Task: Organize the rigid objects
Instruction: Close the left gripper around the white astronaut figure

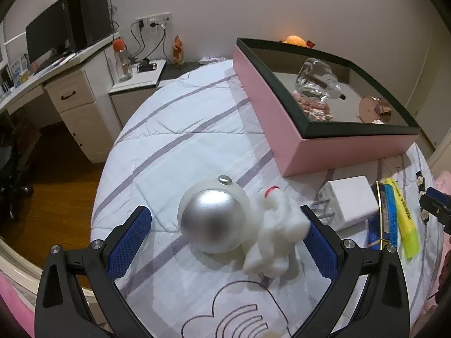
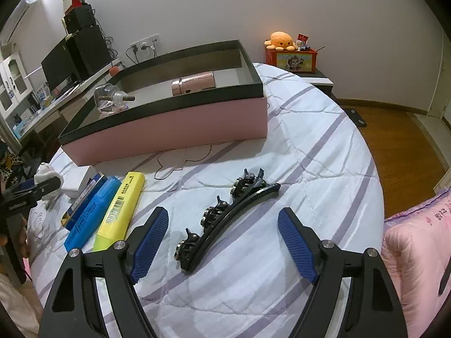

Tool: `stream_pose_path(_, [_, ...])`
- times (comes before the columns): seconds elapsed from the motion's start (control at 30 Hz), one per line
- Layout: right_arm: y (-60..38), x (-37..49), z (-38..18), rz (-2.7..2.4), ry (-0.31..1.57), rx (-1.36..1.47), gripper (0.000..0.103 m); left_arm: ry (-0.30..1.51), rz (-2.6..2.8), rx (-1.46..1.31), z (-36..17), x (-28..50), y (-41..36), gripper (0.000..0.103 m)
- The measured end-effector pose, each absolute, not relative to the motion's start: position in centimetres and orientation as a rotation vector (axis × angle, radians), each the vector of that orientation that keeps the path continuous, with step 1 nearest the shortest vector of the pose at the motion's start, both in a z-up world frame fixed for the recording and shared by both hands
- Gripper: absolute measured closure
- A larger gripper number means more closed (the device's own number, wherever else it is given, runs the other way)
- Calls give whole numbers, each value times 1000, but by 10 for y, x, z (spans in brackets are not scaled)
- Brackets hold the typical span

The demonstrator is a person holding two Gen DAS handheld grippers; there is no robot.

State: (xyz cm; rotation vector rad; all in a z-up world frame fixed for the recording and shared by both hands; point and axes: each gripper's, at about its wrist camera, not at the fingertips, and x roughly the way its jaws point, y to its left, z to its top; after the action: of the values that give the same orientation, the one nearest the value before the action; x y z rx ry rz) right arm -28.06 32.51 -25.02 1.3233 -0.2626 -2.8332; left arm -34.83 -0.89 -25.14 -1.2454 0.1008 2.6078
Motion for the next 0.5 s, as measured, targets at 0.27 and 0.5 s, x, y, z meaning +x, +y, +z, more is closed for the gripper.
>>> stream_pose_path(0.27, [327, -280, -250, -2827, -281, 1320, 21, 102, 2595, -1232, -253, -346, -8, 17])
stream_pose_path(0.5, [327, -279, -251, -2823, -278, 1326, 22, 125, 2577, -1235, -252, -339, -5, 30])
